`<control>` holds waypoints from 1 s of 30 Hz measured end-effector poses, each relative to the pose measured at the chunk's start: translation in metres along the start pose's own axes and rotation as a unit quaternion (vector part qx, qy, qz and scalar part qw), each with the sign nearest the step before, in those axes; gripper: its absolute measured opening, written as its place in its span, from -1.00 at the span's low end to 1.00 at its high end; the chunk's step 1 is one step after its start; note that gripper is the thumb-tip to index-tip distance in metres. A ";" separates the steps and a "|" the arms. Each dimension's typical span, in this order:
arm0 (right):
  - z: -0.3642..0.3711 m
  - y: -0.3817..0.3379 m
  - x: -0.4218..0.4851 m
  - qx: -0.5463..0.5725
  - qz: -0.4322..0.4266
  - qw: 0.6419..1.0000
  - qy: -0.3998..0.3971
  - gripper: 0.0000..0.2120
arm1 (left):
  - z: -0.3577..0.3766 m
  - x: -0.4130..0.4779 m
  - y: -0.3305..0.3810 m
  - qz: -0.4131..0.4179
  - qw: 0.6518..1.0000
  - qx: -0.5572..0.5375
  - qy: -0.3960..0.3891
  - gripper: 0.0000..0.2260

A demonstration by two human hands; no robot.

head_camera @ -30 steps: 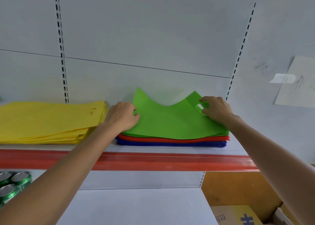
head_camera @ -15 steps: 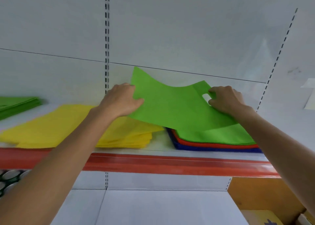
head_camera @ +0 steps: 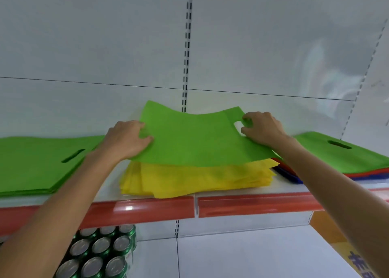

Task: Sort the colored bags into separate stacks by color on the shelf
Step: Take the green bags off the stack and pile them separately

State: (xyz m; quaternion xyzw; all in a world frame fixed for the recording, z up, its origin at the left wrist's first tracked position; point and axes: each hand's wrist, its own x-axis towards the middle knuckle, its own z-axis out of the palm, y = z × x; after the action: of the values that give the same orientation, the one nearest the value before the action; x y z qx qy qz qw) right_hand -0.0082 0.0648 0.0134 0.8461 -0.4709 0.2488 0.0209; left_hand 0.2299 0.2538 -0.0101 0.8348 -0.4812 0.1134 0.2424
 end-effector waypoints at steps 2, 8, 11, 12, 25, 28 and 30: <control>0.003 -0.019 0.001 0.005 -0.007 1.000 0.000 -0.58 | -0.002 -0.003 -0.021 -0.013 1.000 -0.010 0.004 -0.62; 0.020 -0.098 0.001 0.015 -0.034 0.999 0.007 -0.64 | -0.020 -0.003 -0.096 -0.037 0.999 -0.001 0.004 -0.60; 0.026 -0.145 0.003 0.010 -0.045 0.999 0.016 -0.65 | -0.032 0.000 -0.144 -0.054 0.999 -0.001 0.005 -0.53; 0.030 -0.162 0.004 0.009 -0.049 0.999 0.018 -0.64 | -0.037 0.001 -0.161 -0.058 0.998 0.003 0.001 -0.51; 0.094 -0.357 -0.036 0.021 -0.040 0.999 -0.010 -0.64 | -0.108 -0.016 -0.357 -0.099 0.995 0.026 -0.020 -0.53; 0.102 -0.375 -0.052 0.015 -0.035 0.999 -0.023 -0.64 | -0.110 -0.026 -0.380 -0.102 0.994 0.022 -0.037 -0.55; 0.107 -0.383 -0.062 0.006 -0.032 0.999 -0.037 -0.63 | -0.109 -0.033 -0.391 -0.107 0.993 0.018 -0.047 -0.56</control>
State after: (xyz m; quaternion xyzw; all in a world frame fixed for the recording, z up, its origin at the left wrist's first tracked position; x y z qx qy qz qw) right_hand 0.3170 0.2976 -0.0319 0.8696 -0.4426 0.2189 0.0063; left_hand 0.5534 0.4989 -0.0461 0.8903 -0.3974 0.0563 0.2152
